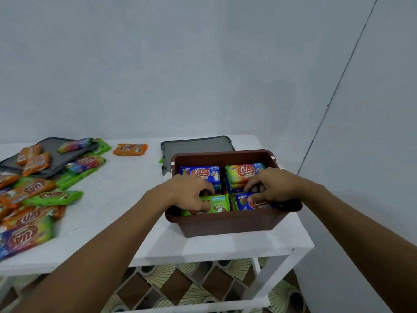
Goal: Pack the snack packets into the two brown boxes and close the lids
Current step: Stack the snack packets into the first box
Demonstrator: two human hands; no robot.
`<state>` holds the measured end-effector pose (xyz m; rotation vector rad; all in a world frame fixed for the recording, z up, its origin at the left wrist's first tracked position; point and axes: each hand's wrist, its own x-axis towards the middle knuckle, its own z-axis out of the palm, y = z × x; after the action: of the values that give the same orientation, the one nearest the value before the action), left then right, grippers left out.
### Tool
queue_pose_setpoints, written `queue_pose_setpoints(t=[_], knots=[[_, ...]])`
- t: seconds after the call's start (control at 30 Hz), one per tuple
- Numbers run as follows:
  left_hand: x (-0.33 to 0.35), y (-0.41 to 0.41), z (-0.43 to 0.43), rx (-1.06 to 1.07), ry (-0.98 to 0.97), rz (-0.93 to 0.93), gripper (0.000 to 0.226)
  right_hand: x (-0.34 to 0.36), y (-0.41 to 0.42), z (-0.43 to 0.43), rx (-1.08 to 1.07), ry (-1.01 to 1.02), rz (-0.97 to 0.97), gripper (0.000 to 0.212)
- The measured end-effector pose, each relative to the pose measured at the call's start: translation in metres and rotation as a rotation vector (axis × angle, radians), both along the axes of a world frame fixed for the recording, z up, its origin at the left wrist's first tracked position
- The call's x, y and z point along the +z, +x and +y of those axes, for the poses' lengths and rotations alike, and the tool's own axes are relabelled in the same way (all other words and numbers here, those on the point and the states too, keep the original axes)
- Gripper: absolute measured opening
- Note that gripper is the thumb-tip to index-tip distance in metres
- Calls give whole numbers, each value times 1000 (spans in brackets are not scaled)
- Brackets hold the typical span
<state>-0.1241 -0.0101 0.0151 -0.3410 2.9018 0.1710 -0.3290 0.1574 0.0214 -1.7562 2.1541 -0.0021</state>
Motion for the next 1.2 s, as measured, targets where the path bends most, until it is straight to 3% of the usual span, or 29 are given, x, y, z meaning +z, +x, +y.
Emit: queue_pose_setpoints(t=[0.2,0.37,0.57,0.8,0.97,1.2], knots=[[-5,1,2,-33,-58,-62,64,-6,-2,6,105,-35,170,39],[-4,0,2,-37,-44,-84,61,-10,1,7,130,-62,220,41],[-1,9,9,-67,-28,-102,49,-9,11,14,131,-51,168,32],[-3,24,18,-123,75,-124,43,-12,31,39,156,-39,136,38],[-1,14,24,-79,105,-242,66,-7,31,26,168,79,76,42],[2,19,19,-95,197,-243,59,-7,29,23,168,135,47,40]])
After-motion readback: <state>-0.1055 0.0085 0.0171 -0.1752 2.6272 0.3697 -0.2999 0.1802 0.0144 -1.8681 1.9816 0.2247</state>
